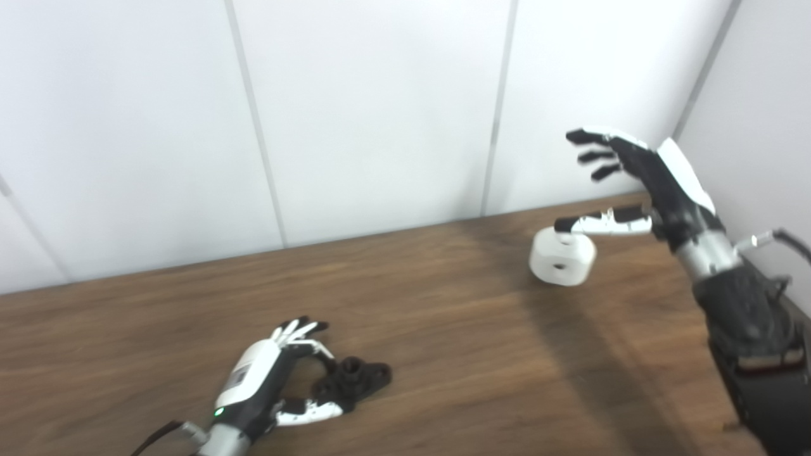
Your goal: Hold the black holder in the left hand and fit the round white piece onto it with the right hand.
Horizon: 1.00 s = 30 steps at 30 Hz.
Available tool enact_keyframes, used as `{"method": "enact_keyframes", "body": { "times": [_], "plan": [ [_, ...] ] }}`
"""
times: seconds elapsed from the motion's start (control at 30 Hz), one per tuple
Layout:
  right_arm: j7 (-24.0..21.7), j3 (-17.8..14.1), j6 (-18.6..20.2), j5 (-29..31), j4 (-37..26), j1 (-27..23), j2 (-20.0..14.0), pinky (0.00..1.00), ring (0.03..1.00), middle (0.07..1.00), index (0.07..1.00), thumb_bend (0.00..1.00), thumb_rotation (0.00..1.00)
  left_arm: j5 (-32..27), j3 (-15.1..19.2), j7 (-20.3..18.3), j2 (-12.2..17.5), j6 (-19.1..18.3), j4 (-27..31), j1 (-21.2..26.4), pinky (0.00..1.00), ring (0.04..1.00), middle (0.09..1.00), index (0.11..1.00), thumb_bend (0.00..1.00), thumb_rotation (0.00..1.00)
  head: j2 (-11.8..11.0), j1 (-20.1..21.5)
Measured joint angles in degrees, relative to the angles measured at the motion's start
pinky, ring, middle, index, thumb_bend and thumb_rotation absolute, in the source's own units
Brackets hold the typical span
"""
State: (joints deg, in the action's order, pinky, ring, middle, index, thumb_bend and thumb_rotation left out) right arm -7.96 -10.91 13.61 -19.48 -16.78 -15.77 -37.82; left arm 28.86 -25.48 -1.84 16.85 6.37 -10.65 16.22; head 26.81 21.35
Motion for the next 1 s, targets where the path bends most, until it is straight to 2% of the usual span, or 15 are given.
{"method": "enact_keyframes", "body": {
  "times": [0.07,0.13,0.2,0.33,0.4,0.53,0.6,0.77,1.0],
  "plan": [
    [-2.34,0.18,0.88,-0.69,2.07,-0.08,-3.53,0.81,0.921,0.928,0.864,0.81,0.33,-0.06,0.00,0.00,0.18,0.45,-0.16,-0.02,0.99,0.978,0.902,0.486,0.52,0.05,-0.79,0.96],
    [-3.74,0.41,2.06,-1.22,4.12,-0.33,-6.02,0.76,0.912,0.938,0.874,0.81,0.31,-0.22,0.05,0.01,0.38,1.66,-0.76,0.03,1.00,0.979,0.900,0.486,0.52,0.05,-1.49,1.75],
    [-4.29,0.86,3.30,-2.09,5.45,-0.92,-7.12,0.70,0.884,0.934,0.883,0.81,0.26,-0.49,0.20,0.15,0.59,2.87,-1.50,0.06,1.00,0.982,0.901,0.486,0.52,0.05,-1.58,1.93],
    [-6.73,3.14,5.99,-2.82,8.00,-1.90,-7.30,0.69,0.876,0.935,0.898,0.83,0.24,-0.61,0.35,0.22,0.59,4.22,-2.41,0.22,1.00,0.986,0.904,0.486,0.52,0.05,-1.76,2.38],
    [-8.63,4.10,6.72,-2.63,9.87,-2.38,-7.33,0.69,0.884,0.945,0.910,0.88,0.28,-0.62,0.35,0.21,0.57,4.58,-2.45,0.24,1.00,0.988,0.907,0.486,0.52,0.05,-1.76,2.38],
    [-11.88,5.79,6.83,-1.19,11.63,-3.15,-7.70,0.80,0.956,0.991,0.958,0.92,0.34,-0.65,0.48,0.20,0.63,5.05,-2.46,0.14,1.00,0.988,0.908,0.486,0.52,0.05,-1.67,2.29],
    [-13.25,7.17,6.80,-0.92,12.53,-4.06,-7.84,0.81,0.962,0.999,0.974,0.94,0.37,-0.67,0.58,0.20,0.63,5.05,-2.48,0.08,1.00,0.990,0.909,0.486,0.52,0.05,-1.67,2.29],
    [-16.77,11.11,7.55,-1.07,16.33,-6.22,-7.84,0.80,0.954,1.000,0.982,0.97,0.35,-0.73,0.62,0.17,0.63,5.16,-2.46,0.07,1.00,0.990,0.906,0.486,0.52,0.05,-1.50,1.67],
    [-17.99,15.57,9.12,-1.91,20.79,-8.05,-7.32,0.81,0.979,1.000,0.999,0.98,0.34,-0.82,0.90,0.10,0.76,5.46,-2.24,-0.21,1.00,0.992,0.905,0.486,0.52,0.05,-1.23,1.85]
  ]
}}
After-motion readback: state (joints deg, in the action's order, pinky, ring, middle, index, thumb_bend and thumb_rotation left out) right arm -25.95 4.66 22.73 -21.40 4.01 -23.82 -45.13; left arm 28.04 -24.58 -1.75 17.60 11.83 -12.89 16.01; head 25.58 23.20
